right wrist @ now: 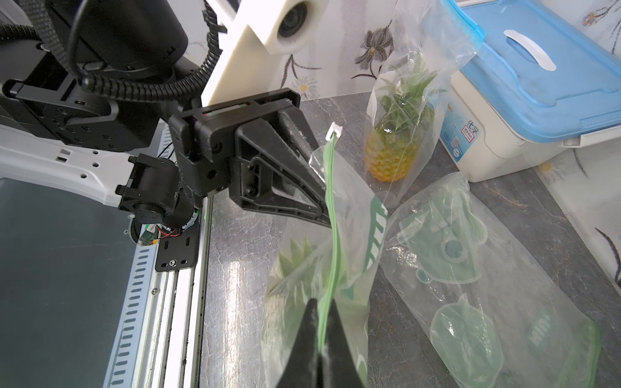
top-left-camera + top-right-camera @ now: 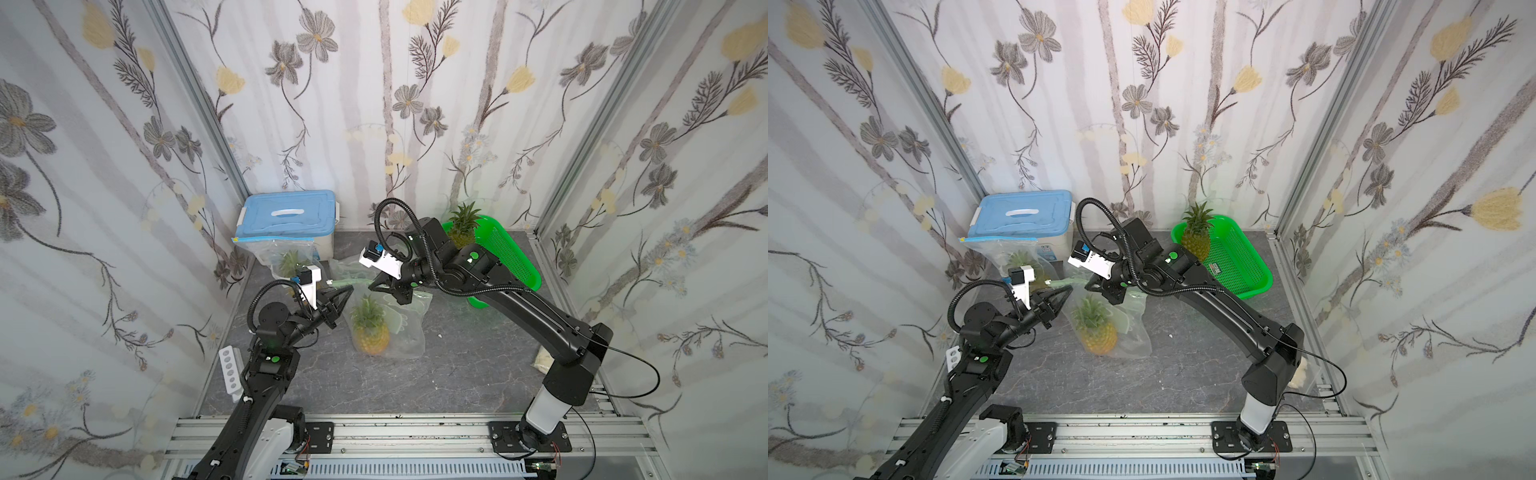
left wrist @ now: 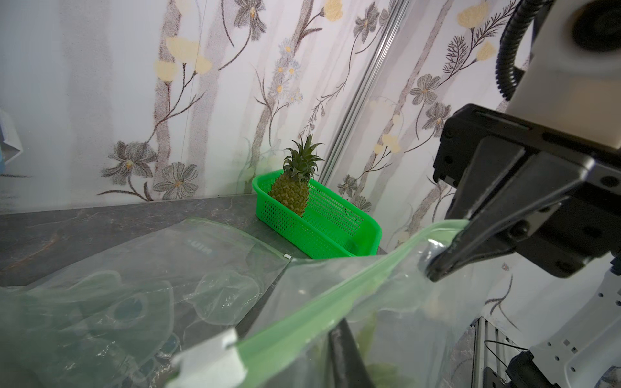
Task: Open the zip-top bag and take out the pineapple
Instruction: Adjust the zipper food storage bag at the center of the board.
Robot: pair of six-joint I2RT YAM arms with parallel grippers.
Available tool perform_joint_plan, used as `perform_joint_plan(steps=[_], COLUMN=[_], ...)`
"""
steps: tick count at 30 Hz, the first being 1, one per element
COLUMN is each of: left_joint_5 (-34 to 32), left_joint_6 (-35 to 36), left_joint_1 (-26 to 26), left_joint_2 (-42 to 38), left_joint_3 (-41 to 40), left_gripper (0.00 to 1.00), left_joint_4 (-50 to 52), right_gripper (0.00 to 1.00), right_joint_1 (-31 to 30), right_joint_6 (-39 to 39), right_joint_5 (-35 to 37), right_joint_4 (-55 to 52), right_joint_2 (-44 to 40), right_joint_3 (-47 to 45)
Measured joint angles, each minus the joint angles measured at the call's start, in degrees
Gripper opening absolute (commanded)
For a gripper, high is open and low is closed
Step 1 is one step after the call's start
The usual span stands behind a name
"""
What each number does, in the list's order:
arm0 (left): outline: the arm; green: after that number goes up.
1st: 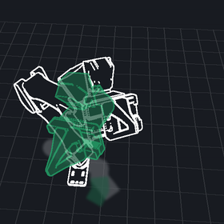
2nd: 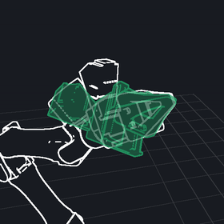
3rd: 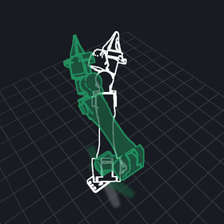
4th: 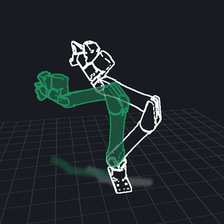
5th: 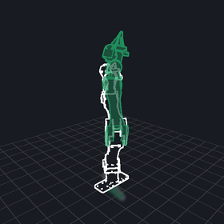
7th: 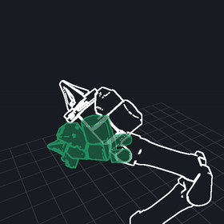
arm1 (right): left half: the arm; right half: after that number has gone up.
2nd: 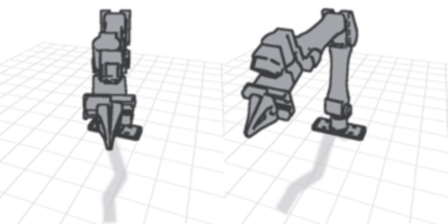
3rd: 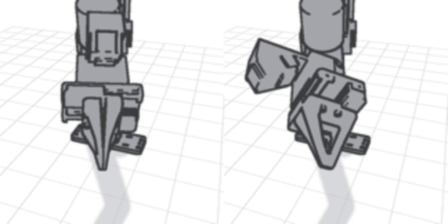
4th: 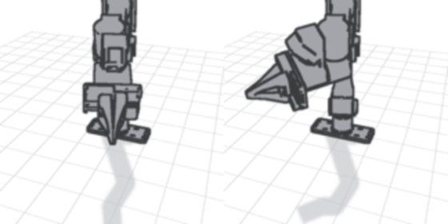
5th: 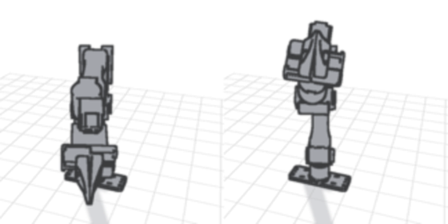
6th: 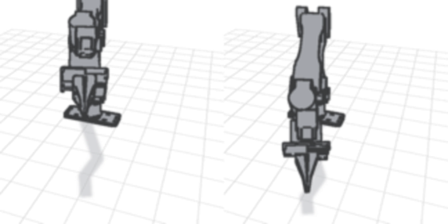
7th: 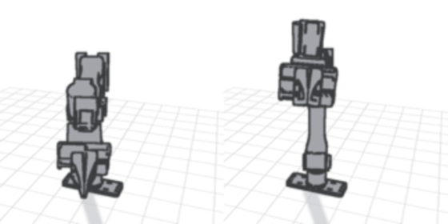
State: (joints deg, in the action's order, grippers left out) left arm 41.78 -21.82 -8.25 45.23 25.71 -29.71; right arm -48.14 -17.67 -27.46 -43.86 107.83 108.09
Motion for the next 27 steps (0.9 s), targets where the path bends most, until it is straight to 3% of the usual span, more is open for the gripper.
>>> perform_joint_plan(steps=[7,11,15,27], left_joint_5=[-3.37,-6.27,-8.7,-13.73], left_joint_6=[1.27,3.13,5.64,17.0], left_joint_1=[-1.31,-3.17,-5.16,-11.08], left_joint_2=[-2.27,-3.76,-4.15,-3.72], left_joint_3=[-0.48,-0.59,-0.31,4.81], left_gripper=[0.0,0.0,0.0,0.0], left_joint_4=[4.26,6.95,9.33,16.9], right_gripper=[0.01,0.23,0.37,0.37], right_joint_1=[0.33,0.31,-0.37,-1.4], right_joint_6=[1.09,2.6,3.26,3.26], right_joint_5=[1.09,2.6,4.11,3.87], right_joint_4=[2.16,2.86,2.86,1.92], right_joint_2=[-0.04,-0.07,-0.44,7.54], right_joint_3=[-3.1,-4.68,-3.19,12.52])
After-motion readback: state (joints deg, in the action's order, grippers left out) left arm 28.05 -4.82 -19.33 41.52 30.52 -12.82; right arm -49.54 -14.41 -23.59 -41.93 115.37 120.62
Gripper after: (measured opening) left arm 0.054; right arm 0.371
